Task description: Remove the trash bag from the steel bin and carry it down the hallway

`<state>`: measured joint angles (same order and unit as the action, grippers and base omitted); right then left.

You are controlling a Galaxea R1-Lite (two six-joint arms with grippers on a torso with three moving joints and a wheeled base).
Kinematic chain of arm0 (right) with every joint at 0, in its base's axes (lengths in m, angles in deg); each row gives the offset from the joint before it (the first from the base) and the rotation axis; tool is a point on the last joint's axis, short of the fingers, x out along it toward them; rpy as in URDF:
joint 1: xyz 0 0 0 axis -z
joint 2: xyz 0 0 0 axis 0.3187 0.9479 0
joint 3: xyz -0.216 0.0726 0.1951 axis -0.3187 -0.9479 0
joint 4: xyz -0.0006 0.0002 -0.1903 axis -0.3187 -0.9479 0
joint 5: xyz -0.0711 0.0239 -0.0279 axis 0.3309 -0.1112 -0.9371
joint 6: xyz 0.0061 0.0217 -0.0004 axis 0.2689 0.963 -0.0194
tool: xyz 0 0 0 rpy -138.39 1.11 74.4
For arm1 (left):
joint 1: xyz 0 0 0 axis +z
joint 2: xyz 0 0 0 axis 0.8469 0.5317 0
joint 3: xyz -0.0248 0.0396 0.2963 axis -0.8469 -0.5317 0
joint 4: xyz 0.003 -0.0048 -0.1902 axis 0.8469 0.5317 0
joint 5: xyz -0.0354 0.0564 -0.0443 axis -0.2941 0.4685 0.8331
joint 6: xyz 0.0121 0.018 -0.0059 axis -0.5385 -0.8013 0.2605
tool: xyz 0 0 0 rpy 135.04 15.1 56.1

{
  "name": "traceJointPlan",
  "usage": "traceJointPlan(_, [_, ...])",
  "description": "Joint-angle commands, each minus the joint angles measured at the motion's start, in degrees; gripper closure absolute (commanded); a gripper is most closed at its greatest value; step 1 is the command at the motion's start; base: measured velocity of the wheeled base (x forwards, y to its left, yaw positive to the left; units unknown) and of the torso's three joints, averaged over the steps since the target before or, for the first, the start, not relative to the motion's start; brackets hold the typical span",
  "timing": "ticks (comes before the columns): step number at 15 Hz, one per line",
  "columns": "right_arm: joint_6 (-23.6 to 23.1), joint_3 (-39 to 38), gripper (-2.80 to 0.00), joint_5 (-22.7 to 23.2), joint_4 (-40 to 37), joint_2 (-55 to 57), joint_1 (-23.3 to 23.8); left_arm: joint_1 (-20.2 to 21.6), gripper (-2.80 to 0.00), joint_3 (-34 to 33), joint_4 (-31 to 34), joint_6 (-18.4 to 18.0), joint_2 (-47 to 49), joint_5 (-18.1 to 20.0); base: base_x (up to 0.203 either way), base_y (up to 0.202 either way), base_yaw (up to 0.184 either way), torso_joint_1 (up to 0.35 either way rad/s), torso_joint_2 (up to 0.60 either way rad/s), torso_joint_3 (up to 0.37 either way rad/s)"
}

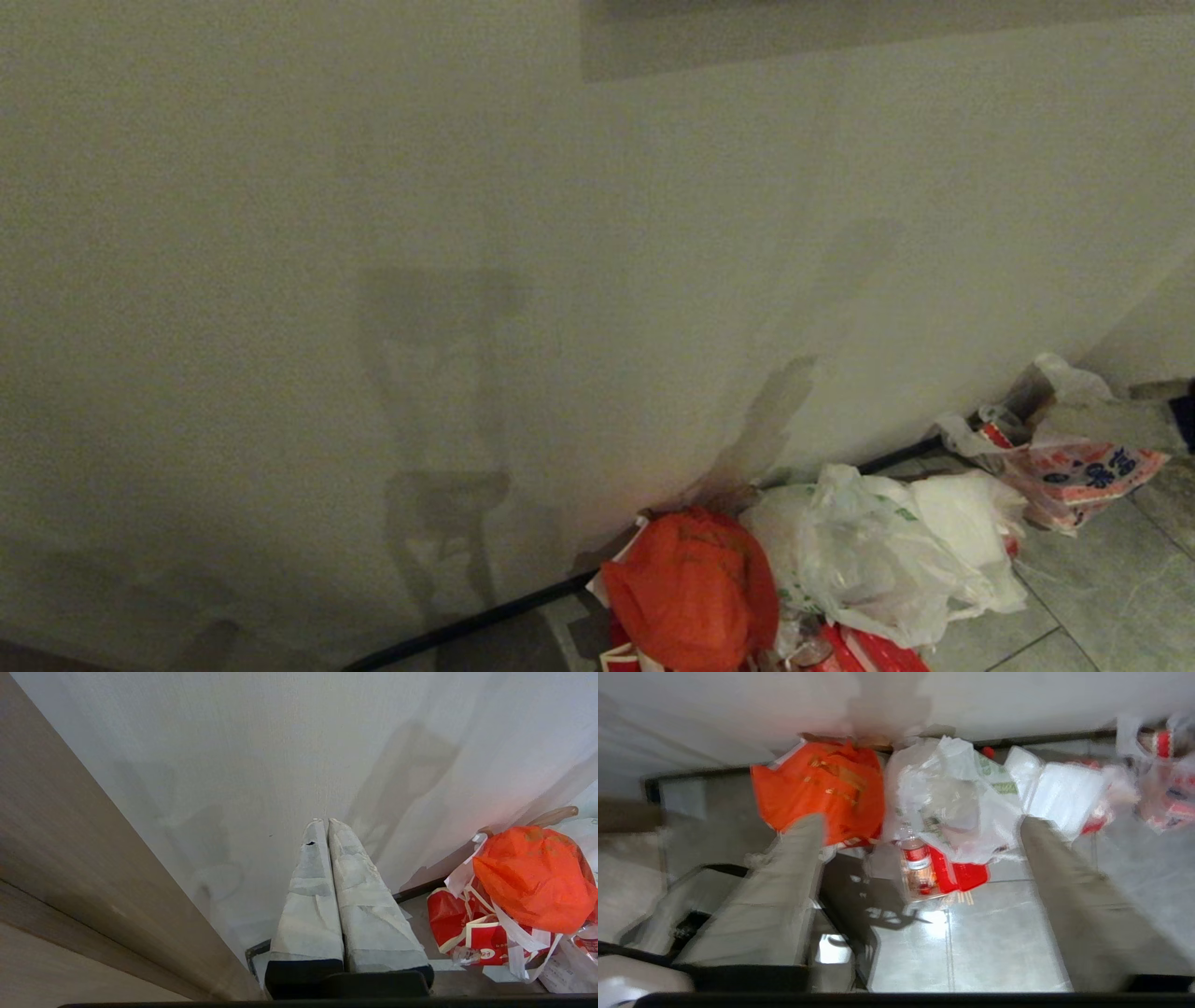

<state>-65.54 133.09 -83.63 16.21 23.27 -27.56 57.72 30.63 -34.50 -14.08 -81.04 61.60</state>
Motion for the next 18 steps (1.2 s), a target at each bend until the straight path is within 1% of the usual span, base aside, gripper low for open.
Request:
traceJointPlan(1, [0.48, -3.42, 0.00, 0.03, -0.30, -8.65, 0.37, -0.02, 0.00, -0.09, 0.02, 0.02, -0.09, -0.05, 0.000, 0.000, 0.000, 0.000, 0.00, 0.000])
traceJointPlan(3, [0.82, -9.56, 0.00, -0.30, -0.32, -16.36, 1.26, -0.02, 0.00, -0.09, 0.02, 0.02, -0.09, -0.05, 0.000, 0.000, 0.000, 0.000, 0.00, 0.000])
traceJointPlan(6, [0.69, -22.65, 0.00, -0.70, -0.18, -28.93, 6.39, -0.02, 0.00, -0.09, 0.02, 0.02, -0.09, -0.05, 0.000, 0.000, 0.000, 0.000, 0.00, 0.000])
traceJointPlan(7, [0.55, -26.10, 0.00, -0.89, -0.39, -33.32, 7.07, -0.02, 0.00, -0.09, 0.02, 0.02, -0.09, -0.05, 0.000, 0.000, 0.000, 0.000, 0.00, 0.000])
traceJointPlan(9, [0.57, -33.70, 0.00, -1.66, -0.67, -40.65, 6.26, -0.02, 0.00, -0.09, 0.02, 0.02, -0.09, -0.05, 0.000, 0.000, 0.000, 0.000, 0.00, 0.000])
traceJointPlan(12, [0.68, -42.05, 0.00, -1.67, 0.90, -49.68, 7.41, -0.02, 0.00, -0.09, 0.02, 0.02, -0.09, -0.05, 0.000, 0.000, 0.000, 0.000, 0.00, 0.000])
traceJointPlan(14, [0.20, -47.45, 0.00, -1.04, 7.30, -60.21, 7.91, -0.02, 0.00, -0.09, 0.02, 0.02, 0.00, -0.05, 0.000, 0.000, 0.000, 0.000, 0.00, 0.000])
traceJointPlan(15, [0.15, -49.86, 0.00, -1.16, 10.81, -63.29, 8.06, -0.02, 0.00, -0.09, 0.02, 0.02, 0.00, -0.05, 0.000, 0.000, 0.000, 0.000, 0.00, 0.000])
traceJointPlan(17, [1.59, -56.87, 0.00, -2.69, 22.02, -64.68, 8.40, -0.02, 0.00, -0.09, 0.02, 0.02, 0.00, -0.05, 0.000, 0.000, 0.000, 0.000, 0.00, 0.000])
traceJointPlan(18, [3.85, -57.82, 0.00, -3.41, 24.01, -64.09, 8.51, -0.02, 0.00, -0.09, 0.02, 0.02, 0.00, -0.05, 0.000, 0.000, 0.000, 0.000, 0.00, 0.000])
